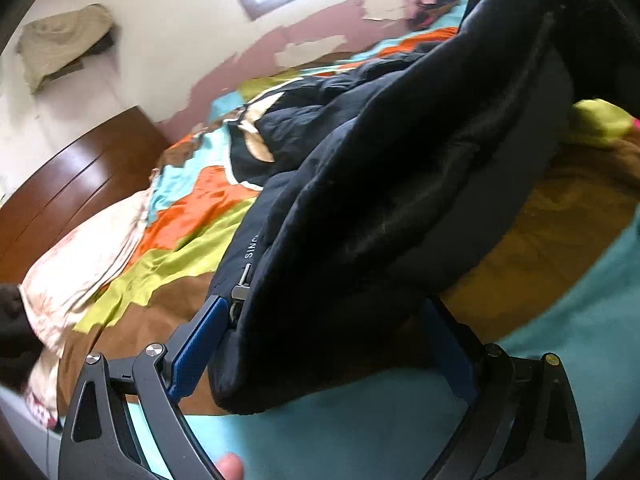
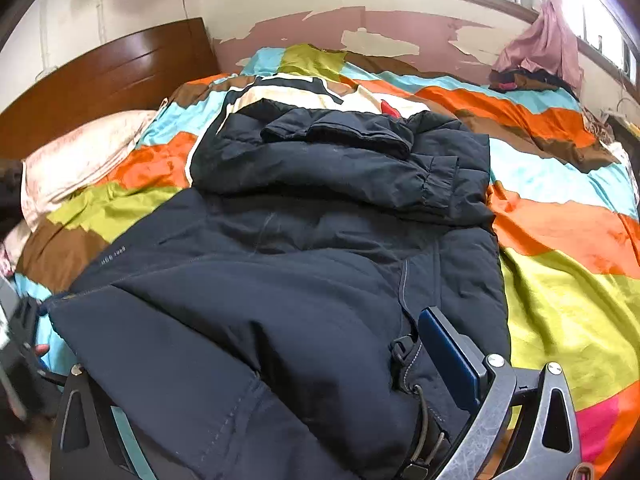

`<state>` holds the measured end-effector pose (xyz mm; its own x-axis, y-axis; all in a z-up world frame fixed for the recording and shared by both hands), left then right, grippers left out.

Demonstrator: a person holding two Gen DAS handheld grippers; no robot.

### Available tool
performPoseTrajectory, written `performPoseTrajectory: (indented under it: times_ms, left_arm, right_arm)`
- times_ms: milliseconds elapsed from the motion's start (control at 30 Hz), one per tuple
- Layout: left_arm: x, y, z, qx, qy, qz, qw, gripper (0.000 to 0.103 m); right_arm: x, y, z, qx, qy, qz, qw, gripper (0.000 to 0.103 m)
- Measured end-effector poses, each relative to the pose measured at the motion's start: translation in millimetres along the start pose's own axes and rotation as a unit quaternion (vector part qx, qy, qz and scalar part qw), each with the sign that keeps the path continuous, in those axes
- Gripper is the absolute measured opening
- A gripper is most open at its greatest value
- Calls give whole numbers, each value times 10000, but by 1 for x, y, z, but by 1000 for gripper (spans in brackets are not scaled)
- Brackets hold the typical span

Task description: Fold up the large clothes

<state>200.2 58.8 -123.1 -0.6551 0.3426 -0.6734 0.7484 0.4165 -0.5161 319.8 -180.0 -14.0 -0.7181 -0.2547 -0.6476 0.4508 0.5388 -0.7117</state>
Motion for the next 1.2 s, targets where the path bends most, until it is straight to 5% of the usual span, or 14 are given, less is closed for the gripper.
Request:
performPoseTrajectory:
  times_ms: [467, 767, 1000, 1200]
  left_arm:
    - [0, -42, -41, -371, 218, 1296, 9906, 94]
    - [-14, -28, -52, -244, -154, 1166, 9928, 91]
    - [-41, -44, -36, 247, 57, 1144, 9931, 20]
    - [-85, -45, -38, 486, 168, 1217, 9912, 11]
  right_arm:
    - [39, -8, 8, -187, 109, -182, 9996, 103]
    - [48, -7, 4, -149, 22, -211, 9997, 103]
    - [69, -4, -3, -31, -412, -296, 9987, 103]
    - [91, -12, -20, -182, -708, -122, 9972, 103]
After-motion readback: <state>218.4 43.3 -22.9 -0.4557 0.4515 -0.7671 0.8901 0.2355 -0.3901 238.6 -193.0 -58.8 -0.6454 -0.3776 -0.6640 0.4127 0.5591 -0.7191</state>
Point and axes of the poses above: each gripper's, at about its wrist camera, not at the fingertips, and y roughly the way its jaws point, z to its right, x to its underside, the point moved 9 cm from there along y, roughly the way its jaws point, and after that the axes turned 9 degrees about -x, right-handed, at the moved point
